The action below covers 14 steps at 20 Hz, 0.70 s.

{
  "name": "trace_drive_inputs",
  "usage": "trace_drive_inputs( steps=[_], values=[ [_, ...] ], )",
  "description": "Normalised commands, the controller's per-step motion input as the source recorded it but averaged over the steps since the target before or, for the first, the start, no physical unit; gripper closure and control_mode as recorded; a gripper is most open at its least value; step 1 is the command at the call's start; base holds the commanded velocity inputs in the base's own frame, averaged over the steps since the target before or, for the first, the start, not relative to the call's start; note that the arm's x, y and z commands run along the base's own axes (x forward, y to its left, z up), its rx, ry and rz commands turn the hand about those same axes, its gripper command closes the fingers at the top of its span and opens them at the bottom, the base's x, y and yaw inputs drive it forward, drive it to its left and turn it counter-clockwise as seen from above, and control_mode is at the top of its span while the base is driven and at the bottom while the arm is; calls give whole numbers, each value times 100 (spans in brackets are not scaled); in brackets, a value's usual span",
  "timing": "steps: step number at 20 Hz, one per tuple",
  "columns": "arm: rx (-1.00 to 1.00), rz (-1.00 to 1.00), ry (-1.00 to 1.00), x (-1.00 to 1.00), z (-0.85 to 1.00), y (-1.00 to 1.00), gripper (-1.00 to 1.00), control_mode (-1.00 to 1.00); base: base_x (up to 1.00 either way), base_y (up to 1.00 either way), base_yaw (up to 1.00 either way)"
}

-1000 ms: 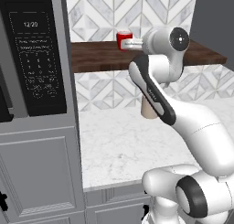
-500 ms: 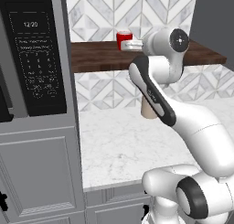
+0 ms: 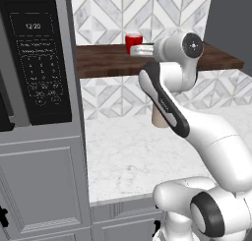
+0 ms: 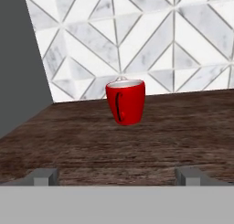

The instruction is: Gather all objects into one cabinet and sort the glasses and bowls to opposite sides.

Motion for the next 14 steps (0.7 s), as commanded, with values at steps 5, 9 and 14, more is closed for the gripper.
trace_drive_inputs(
  steps=[5, 9, 14],
  values=[
    [0, 0, 0, 0, -6, 0, -100, -100, 0, 0, 0],
    [0, 0, 0, 7, -6, 0, -100, -100, 0, 0, 0],
    [0, -2, 0, 19, 0, 0, -100, -100, 0, 0, 0]
  ],
)
